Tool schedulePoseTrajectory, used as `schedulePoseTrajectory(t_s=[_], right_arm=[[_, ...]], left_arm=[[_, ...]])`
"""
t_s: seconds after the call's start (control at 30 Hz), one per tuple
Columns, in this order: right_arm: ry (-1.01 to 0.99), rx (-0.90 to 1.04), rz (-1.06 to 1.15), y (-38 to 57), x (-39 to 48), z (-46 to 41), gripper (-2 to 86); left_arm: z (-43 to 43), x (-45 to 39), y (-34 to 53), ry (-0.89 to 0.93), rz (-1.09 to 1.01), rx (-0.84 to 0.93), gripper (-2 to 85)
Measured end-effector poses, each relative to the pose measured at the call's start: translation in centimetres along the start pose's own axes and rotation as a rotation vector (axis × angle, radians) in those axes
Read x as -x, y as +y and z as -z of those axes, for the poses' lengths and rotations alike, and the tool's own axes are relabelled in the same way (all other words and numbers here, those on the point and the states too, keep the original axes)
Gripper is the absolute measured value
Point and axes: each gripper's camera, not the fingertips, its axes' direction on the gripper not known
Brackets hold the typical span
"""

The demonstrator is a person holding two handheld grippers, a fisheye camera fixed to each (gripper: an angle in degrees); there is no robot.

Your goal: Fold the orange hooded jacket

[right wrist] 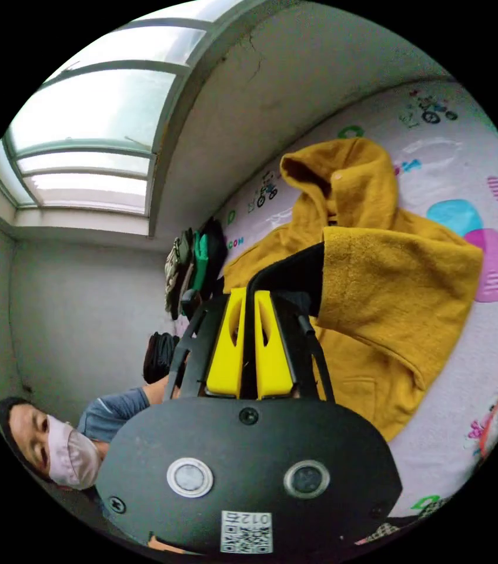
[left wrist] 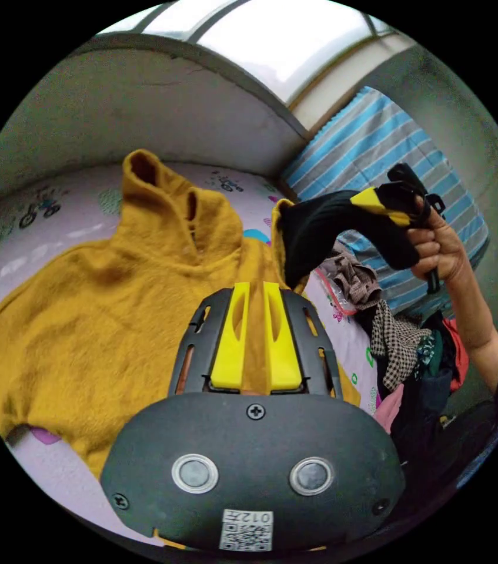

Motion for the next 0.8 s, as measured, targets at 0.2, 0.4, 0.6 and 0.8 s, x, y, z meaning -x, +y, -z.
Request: schedulePoseTrajectory(t_s=[0.2,0.4,0.6,0.8], right_arm=[[-0.003,0.076,-0.043,-3.3,-1.6,-10.9,8.0],[0.101,0.024,0.118,-2.6,-0.7,-10.5,8.6],[0.322,-0.031,0.134,3.4,-4.7,-3.8,8.9],[0.596,-0.141,0.114,11.0,-10.0,-4.2,9.0]], left_arm=[[2.8,7.6,5.1,-0.04,0.1,-0.024,7.9],[1.8,9.6,7.7,-0.108,0.129,-0.01,12.0],[1.1,11.3,9.4,-0.07,0.202,-0.014,14.2],[1.2,18.1,11.8,-0.026,0.576,-0.024,14.1]])
